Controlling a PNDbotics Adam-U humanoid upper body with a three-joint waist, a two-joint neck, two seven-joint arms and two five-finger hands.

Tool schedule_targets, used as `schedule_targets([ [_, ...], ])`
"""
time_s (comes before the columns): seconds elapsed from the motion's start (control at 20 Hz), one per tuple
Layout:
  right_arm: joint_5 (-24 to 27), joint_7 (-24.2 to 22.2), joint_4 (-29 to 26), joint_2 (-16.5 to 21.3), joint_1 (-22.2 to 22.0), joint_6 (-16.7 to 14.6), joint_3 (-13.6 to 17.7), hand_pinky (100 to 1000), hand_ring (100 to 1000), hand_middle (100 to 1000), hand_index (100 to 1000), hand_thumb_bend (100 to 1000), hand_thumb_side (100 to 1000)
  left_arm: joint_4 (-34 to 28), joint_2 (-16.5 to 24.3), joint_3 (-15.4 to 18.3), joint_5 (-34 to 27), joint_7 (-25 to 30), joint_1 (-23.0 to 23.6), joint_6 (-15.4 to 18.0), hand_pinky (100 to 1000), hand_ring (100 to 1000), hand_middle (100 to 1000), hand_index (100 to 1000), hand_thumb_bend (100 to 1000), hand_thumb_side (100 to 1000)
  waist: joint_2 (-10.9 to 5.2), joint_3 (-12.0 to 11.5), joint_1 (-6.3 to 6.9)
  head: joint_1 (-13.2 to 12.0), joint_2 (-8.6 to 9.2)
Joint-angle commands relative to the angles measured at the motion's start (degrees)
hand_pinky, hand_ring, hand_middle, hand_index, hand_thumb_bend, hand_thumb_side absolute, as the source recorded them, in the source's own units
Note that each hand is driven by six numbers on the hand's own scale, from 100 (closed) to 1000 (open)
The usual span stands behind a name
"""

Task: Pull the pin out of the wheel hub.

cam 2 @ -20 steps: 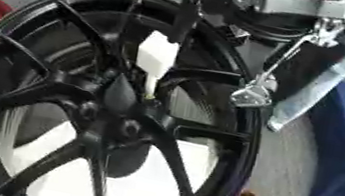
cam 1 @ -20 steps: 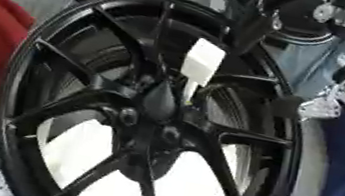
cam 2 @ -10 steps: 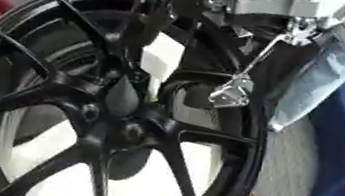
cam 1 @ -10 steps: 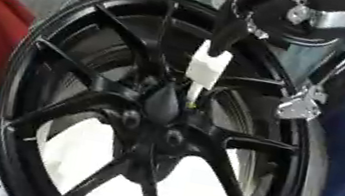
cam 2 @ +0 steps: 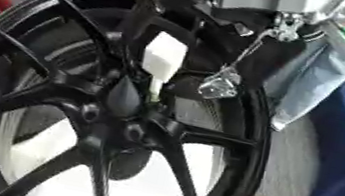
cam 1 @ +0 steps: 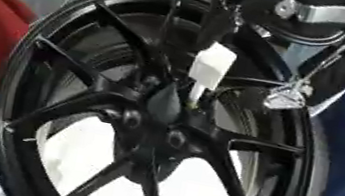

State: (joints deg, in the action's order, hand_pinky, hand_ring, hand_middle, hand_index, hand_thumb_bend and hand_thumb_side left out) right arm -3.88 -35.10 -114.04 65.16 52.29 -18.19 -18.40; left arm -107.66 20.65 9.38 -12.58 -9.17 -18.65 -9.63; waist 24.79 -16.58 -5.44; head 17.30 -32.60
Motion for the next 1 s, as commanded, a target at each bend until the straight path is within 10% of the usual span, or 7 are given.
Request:
schedule_targets([
  [0.05, -0.84, 0.68, -0.55, 0.88, 0.95, 0.25, 0.80, 870, 796, 729, 803, 419, 140, -1.31, 1.69, 0.54, 0.23, 0.04, -0.56, 0.07, 758, 610, 583, 721, 294, 681, -0.77, -0.22, 0.08, 0.41, 1.15],
  [1.0, -7.53, 2.82, 2.26, 2.17, -2.39, -1.82, 2.02, 866, 803, 725, 798, 418, 141, -1.55, 1.55, 0.71, 0.31, -0.02, -0.76, -0.04, 760, 610, 583, 721, 288, 688, 1.19, -1.99, -1.00, 1.91, 2.75],
])
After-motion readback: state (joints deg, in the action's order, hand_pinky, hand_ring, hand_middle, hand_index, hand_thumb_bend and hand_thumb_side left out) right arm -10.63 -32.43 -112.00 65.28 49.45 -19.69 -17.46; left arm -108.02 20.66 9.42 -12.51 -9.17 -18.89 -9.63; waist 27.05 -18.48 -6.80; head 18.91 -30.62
